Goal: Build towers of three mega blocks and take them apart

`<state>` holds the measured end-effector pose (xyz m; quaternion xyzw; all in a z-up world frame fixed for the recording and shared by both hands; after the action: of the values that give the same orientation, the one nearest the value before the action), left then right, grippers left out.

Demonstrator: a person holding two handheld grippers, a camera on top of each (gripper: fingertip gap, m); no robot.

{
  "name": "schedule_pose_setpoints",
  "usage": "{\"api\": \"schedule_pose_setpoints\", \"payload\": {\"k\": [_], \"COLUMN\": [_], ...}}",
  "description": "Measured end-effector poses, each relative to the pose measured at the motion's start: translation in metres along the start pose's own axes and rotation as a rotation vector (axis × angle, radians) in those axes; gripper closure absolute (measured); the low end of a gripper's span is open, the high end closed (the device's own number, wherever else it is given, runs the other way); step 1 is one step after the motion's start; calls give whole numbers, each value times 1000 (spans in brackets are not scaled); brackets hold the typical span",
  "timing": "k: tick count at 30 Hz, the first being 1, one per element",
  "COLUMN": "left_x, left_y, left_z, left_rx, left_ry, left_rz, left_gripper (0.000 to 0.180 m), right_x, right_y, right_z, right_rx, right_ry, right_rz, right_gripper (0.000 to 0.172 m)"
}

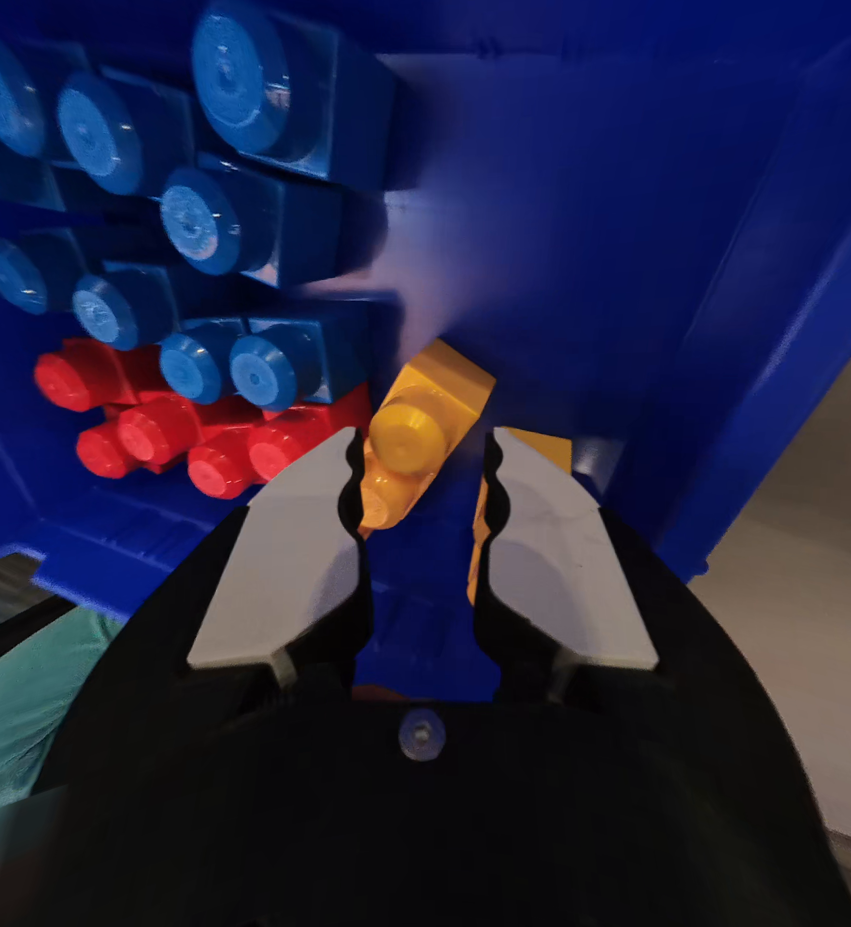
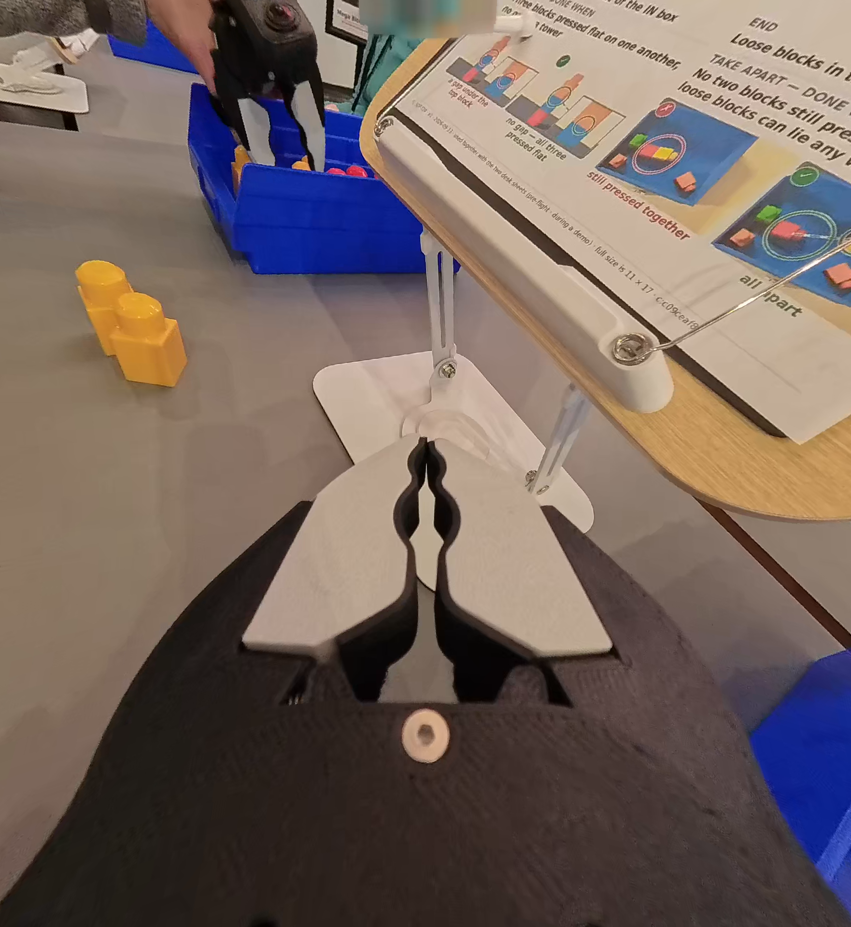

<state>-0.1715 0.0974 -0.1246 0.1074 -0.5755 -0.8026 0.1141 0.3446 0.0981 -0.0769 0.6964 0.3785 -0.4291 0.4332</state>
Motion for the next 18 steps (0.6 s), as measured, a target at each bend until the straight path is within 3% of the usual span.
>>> {"api": "schedule_pose_setpoints", "payload": {"k": [1,8,14,18], "left_x": [-1,-7,-15,-22], "left_y": [0,8,26,55], "left_z": [0,0,-9,-25], "left_rx": [20,31,49,19], "left_ry": [12,24,76,110], "left_rz": [-13,-44,-119,-158], "left_gripper": [139,152,152,152], "right_x": [0,1,1,1], "right_y": [0,0,-1,0], "right_z": [0,0,0,0], "right_rx": [-1,-1,-4,-2], "right_ry": [1,1,3,1], "right_rz": [0,5,7,5], "right_gripper": [172,172,172,172]}}
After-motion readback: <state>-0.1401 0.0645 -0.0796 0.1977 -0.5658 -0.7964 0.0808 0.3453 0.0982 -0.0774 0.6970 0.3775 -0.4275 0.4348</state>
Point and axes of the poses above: each gripper's, where its closed fingertips meet, y back along the fingers, x out of its underside, z = x × y across the jaws, the point moved 7 cm from there along y, back along the fingers, and after that the axes turned 1 degree about -z, right-handed, at the moved point
